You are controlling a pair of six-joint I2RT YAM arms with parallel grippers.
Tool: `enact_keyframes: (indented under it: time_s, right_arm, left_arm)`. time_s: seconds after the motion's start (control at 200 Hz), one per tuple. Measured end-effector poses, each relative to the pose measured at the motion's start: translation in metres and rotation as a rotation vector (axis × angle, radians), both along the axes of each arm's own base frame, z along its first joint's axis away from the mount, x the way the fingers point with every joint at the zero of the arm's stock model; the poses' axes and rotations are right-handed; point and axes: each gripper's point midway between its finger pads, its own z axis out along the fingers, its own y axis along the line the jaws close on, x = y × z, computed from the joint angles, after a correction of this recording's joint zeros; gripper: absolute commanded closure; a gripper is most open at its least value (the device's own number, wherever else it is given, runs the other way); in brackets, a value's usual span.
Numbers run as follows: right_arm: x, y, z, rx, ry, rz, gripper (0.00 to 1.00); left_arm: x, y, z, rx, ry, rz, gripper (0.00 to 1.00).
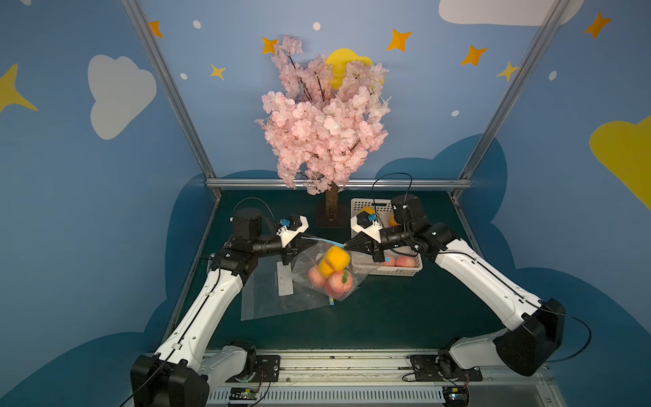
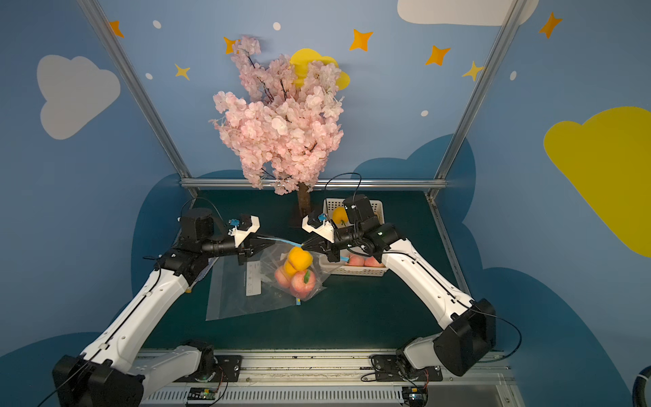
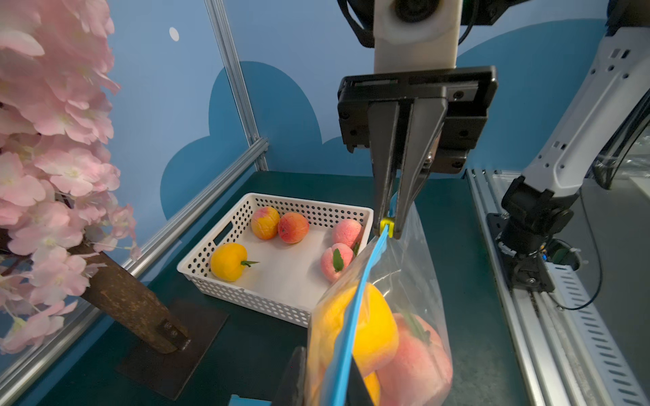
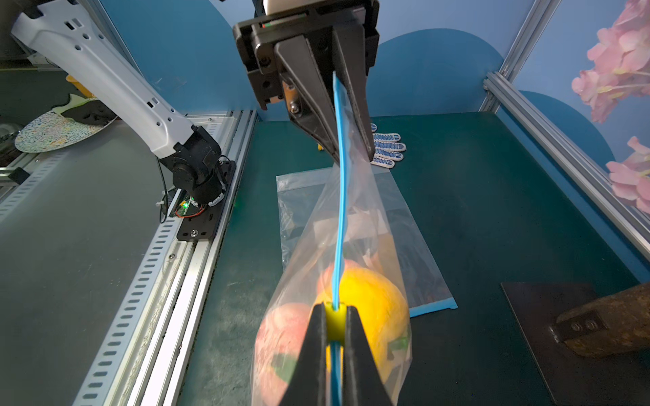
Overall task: Place the peach in a zip-top bag and seal the zipper
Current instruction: Zip the zipper on the zipper food storage bag.
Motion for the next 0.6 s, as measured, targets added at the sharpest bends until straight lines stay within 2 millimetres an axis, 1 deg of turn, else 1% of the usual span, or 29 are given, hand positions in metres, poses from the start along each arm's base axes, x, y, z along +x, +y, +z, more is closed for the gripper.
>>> enact_keyframes:
  time_s: [0.22,0.295,0.44,0.601]
  right_arm:
    - [0.017,-0.007,-0.009,-0.06,-0.055,-0.088,1.0]
    - [0.023,-0.016,-0.011,-0.084,-0.081,-0.134,1.0]
    - [0.029,-0.036,-0.017,-0.13,-0.106,-0.205,1.0]
    - [0.038,-0.055,-0.027,-0.188,-0.12,-0.274,1.0]
  left_arm:
    - [0.002,0.001,-0.005,0.024,-0.003,0.019,0.97]
    - [0.005,0.003,-0.007,0.038,-0.006,0.039,0.97]
    - [0.011,0.006,-0.009,0.056,-0.012,0.074,0.97]
    - [0.018,0.013,-0.01,0.072,-0.017,0.119,0.97]
